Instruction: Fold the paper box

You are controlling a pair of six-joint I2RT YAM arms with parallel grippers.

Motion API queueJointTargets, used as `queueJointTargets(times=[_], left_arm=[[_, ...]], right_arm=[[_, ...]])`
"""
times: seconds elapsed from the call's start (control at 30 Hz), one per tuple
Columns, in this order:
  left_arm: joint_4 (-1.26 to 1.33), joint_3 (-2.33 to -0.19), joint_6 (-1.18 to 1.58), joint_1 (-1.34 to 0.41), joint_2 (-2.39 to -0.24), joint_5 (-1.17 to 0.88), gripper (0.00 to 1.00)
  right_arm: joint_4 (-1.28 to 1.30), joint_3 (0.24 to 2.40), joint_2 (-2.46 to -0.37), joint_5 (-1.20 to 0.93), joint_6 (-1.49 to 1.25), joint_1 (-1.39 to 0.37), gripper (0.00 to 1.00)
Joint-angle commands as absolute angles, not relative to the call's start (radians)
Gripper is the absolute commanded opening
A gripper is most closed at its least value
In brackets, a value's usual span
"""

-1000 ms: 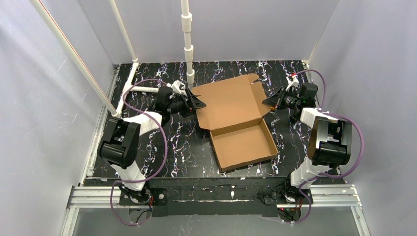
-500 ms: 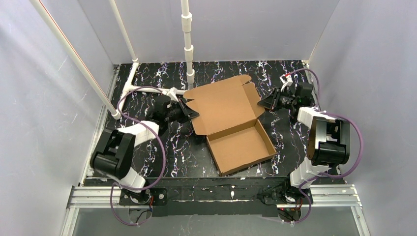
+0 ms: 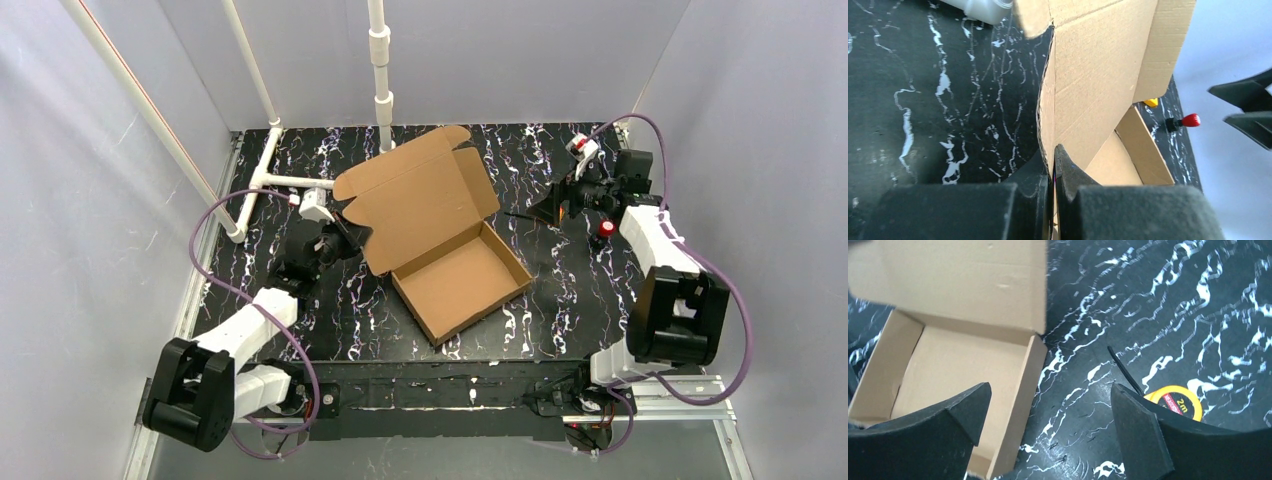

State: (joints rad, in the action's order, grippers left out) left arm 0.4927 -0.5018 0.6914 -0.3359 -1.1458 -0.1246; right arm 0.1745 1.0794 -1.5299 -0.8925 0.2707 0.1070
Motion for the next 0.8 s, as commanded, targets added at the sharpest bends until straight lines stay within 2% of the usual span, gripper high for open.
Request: queueJointTargets(times=[0.0,0.07,0.13,0.2,0.3,0.4,0.5,0.6,0.77], left_arm=[[0.483,-0.472,0.615,-0.342,-1.079,-0.031,0.0],[0.48,-0.467,0.593,-0.348,-1.063,-0.03,0.0],[0.479,-0.464,0.566,-0.359,-1.049,-0.026,0.0],[0.479,-0.463,0.544,-0.369,-1.039,-0.023,0.0],[0.476,-0.467,0.508,-0.39,-1.026,-0.018,0.0],[0.473,-0.476,0.47,-0.411,-1.012,-0.014,0.0],[0.469,-0.483,0.439,-0.431,-1.005,-0.014,0.0],[0.466,-0.486,0.421,-0.444,-0.998,-0.022,0.0],[0.462,-0.476,0.403,-0.458,-0.976,-0.045,0.0]], right_arm=[[0.387,1.066,-1.431,-1.086,0.663,0.105,0.98],[0.501,1.019,-1.387,-1.228,0.887,0.091,0.98],[0.692,0.998,-1.359,-1.251,1.195,0.033,0.98],[0.855,0.997,-1.365,-1.196,1.437,-0.092,0.98],[0.973,0.992,-1.403,-1.097,1.642,-0.259,0.96],[0.958,0.961,-1.422,-1.004,1.69,-0.391,0.93],[0.844,0.905,-1.423,-0.891,1.615,-0.52,0.88],[0.729,0.872,-1.435,-0.8,1.525,-0.572,0.81],[0.681,0.869,-1.461,-0.764,1.488,-0.597,0.7]])
